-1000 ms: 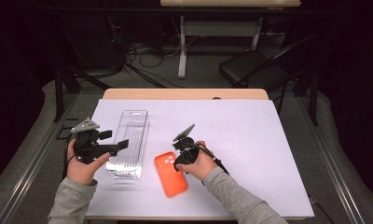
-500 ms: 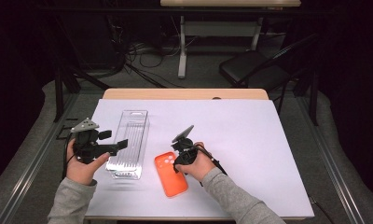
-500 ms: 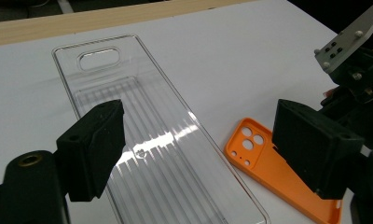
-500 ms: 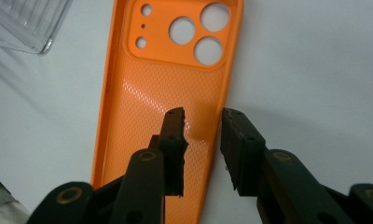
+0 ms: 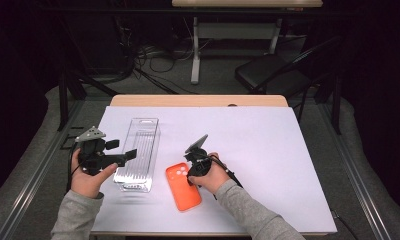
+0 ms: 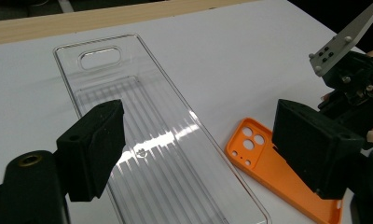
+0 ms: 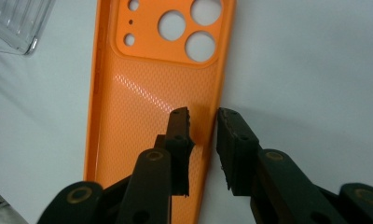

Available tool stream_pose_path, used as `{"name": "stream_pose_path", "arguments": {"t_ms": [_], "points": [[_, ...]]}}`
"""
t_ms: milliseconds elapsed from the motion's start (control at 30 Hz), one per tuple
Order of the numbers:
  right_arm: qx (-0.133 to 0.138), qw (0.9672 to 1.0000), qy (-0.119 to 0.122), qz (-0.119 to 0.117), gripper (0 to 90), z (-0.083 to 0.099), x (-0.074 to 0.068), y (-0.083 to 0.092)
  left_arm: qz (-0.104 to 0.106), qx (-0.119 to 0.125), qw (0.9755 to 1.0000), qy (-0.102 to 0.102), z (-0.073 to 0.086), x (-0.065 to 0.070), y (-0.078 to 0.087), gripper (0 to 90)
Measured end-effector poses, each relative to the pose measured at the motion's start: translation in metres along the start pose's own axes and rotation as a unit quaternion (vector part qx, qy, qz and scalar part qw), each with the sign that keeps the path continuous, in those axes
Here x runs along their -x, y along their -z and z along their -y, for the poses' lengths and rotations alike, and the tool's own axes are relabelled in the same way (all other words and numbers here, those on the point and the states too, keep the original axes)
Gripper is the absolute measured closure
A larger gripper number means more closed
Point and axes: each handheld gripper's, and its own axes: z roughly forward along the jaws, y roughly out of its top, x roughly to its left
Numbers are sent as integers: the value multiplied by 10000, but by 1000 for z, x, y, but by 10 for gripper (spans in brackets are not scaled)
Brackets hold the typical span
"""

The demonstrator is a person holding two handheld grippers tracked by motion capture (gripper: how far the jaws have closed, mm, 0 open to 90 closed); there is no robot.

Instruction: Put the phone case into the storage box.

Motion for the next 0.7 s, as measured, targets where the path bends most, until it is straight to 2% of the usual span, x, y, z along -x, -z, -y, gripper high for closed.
{"name": "stream_pose_path", "arguments": {"t_ms": [100,200,300,367,567,700], "points": [[-86,10000,0,23,752,-1,1,0,7,-8,10000,-15,0,0,0,176],[-50,10000,-41,34,767,0,0,-2,11,-13,10000,-16,0,0,0,176],[-149,9999,1,76,774,-1,1,-1,-4,-1,10000,0,0,0,0,176],[-123,9999,36,58,786,-1,2,-1,-2,-3,10000,-10,0,-1,0,176],[-228,9997,-30,66,806,-2,3,0,-4,-1,10000,-1,0,0,0,176],[-183,9998,-79,56,827,-2,3,-1,0,-12,10000,-11,0,-1,0,176]]}}
